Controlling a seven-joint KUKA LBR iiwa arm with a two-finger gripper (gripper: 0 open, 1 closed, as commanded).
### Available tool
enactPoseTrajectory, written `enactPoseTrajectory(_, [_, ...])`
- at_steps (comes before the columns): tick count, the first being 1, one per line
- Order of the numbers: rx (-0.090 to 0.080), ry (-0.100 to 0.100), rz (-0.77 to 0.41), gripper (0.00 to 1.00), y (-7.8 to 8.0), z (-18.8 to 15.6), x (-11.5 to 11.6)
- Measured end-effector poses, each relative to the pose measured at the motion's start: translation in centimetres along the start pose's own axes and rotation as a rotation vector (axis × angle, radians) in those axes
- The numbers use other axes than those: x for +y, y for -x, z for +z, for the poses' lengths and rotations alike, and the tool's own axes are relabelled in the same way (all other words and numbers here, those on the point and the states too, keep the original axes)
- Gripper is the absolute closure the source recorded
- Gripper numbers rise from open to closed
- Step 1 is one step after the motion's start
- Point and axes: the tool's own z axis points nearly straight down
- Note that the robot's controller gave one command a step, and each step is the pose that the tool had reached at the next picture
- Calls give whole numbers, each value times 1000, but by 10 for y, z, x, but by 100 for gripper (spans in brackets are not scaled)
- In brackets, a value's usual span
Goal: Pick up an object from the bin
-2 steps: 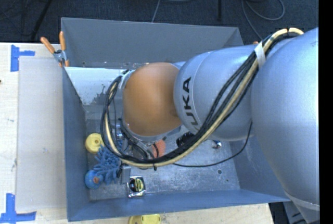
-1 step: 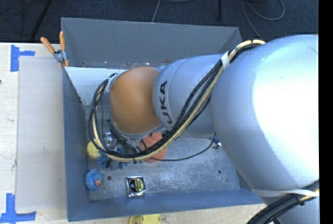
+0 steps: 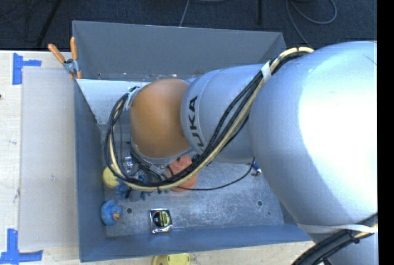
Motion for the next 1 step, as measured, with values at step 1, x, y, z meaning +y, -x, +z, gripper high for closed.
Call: enactPoseTrajectory(1, [2,3,-27,100,26,-128,-26])
